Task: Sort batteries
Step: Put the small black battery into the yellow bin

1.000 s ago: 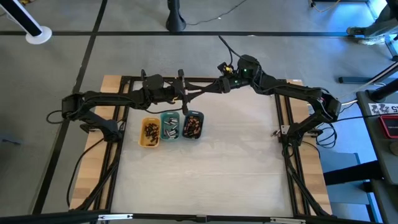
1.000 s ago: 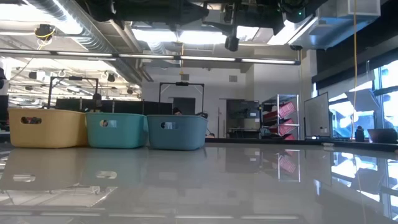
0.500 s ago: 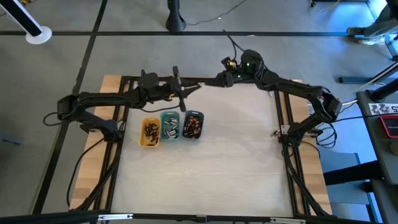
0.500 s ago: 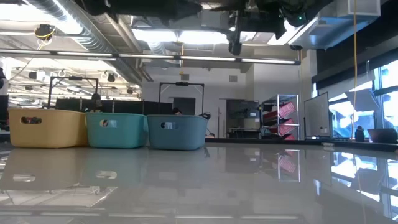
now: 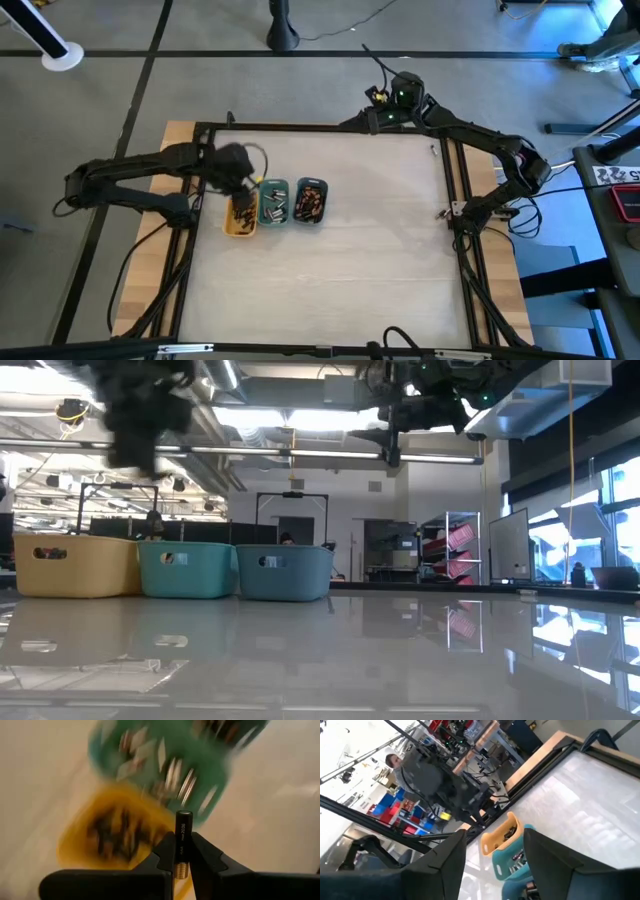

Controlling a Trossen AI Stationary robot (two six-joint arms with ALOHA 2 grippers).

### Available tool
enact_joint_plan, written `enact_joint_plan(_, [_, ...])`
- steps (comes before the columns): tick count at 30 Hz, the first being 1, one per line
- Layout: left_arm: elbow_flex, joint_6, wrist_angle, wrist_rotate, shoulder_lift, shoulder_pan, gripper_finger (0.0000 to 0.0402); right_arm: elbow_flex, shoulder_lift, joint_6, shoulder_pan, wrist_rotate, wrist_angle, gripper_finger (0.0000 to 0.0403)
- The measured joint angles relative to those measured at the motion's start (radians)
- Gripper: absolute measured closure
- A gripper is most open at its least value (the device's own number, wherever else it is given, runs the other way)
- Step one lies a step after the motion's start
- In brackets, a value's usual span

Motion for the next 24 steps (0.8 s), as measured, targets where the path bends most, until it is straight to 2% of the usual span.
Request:
enact_joint_plan(3, [-0.058, -0.050, -0.035, -0.013, 0.005, -0.022, 0.0379, 0.000, 0.000, -0.037, 0.000, 0.013, 0.001, 0.0205])
enact_joint_plan(12, [-0.250, -0.258, 0.089, -0.012, 0.017, -0.035, 0.0373, 0.000, 0.000, -0.086, 0.000, -0.024, -0.031, 0.0205])
enact_joint_plan(16, [-0.295, -0.307, 0.166, -0.012, 0.017, -0.035, 0.0337, 0.000, 0.000, -0.092, 0.000, -0.047, -0.083, 0.0205])
enact_joint_plan(24, [-0.293, -0.288, 0.174, -0.013, 0.017, -0.020, 0.0250, 0.000, 0.000, -0.162, 0.000, -0.086, -0.250, 0.0205])
